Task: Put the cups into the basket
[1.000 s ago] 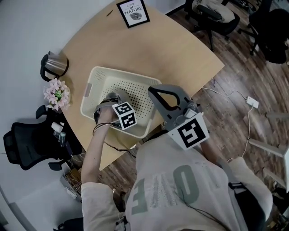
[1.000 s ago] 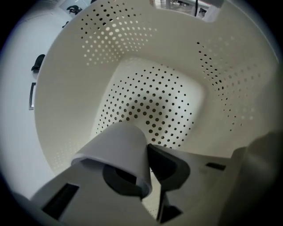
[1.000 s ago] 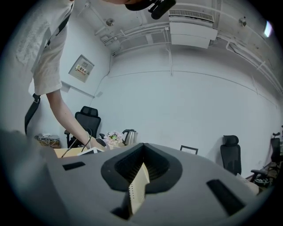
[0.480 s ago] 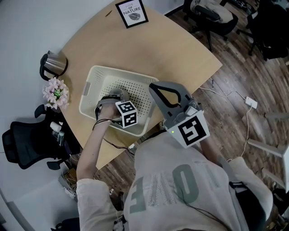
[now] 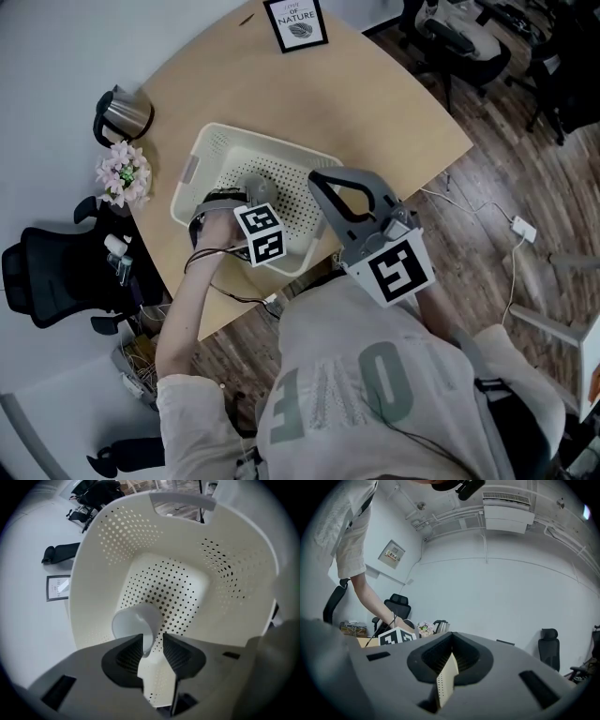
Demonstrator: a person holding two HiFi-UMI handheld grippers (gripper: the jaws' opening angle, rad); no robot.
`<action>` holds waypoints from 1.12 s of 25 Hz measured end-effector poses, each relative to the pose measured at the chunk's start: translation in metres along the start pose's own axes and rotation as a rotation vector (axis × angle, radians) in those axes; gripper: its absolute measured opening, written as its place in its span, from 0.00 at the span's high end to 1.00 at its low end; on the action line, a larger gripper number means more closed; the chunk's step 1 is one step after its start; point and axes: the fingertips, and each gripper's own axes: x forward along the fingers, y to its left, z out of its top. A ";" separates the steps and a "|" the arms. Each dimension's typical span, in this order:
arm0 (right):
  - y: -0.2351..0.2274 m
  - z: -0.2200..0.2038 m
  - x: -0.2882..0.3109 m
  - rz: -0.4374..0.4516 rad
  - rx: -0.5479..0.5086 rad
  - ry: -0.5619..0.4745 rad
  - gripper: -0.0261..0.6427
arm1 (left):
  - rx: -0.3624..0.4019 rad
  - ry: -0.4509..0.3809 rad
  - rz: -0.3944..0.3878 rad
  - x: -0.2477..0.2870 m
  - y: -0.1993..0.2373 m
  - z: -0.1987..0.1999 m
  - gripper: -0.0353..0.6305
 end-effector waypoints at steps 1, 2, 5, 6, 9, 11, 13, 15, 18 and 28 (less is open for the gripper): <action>0.001 0.003 0.002 0.009 -0.012 -0.005 0.96 | -0.020 -0.007 0.012 -0.007 0.002 -0.003 0.74; 0.002 0.005 0.004 0.018 -0.020 -0.011 0.96 | -0.046 -0.021 0.027 -0.014 0.005 -0.006 0.74; 0.008 0.011 0.011 0.046 -0.038 -0.026 0.96 | -0.119 -0.127 0.156 -0.049 0.023 -0.011 0.74; 0.010 0.014 0.014 0.054 -0.049 -0.032 0.96 | -0.138 -0.183 0.250 -0.068 0.035 -0.009 0.79; 0.015 0.022 0.021 0.075 -0.079 -0.043 0.96 | -0.230 -0.337 0.573 -0.134 0.066 -0.007 0.93; 0.019 0.029 0.025 0.086 -0.098 -0.051 0.96 | -0.368 -0.464 0.747 -0.177 0.076 -0.009 0.93; 0.024 0.034 0.027 0.088 -0.113 -0.060 0.96 | -0.582 -0.625 0.964 -0.223 0.082 -0.020 0.93; 0.027 0.037 0.029 0.081 -0.117 -0.066 0.96 | -0.829 -0.779 1.174 -0.261 0.081 -0.039 0.93; 0.036 0.041 0.029 0.091 -0.100 -0.082 0.96 | -1.180 -0.969 1.198 -0.273 0.065 -0.056 0.93; 0.061 0.033 0.032 0.171 -0.012 -0.087 0.96 | -1.266 -1.052 1.100 -0.262 0.035 -0.033 0.93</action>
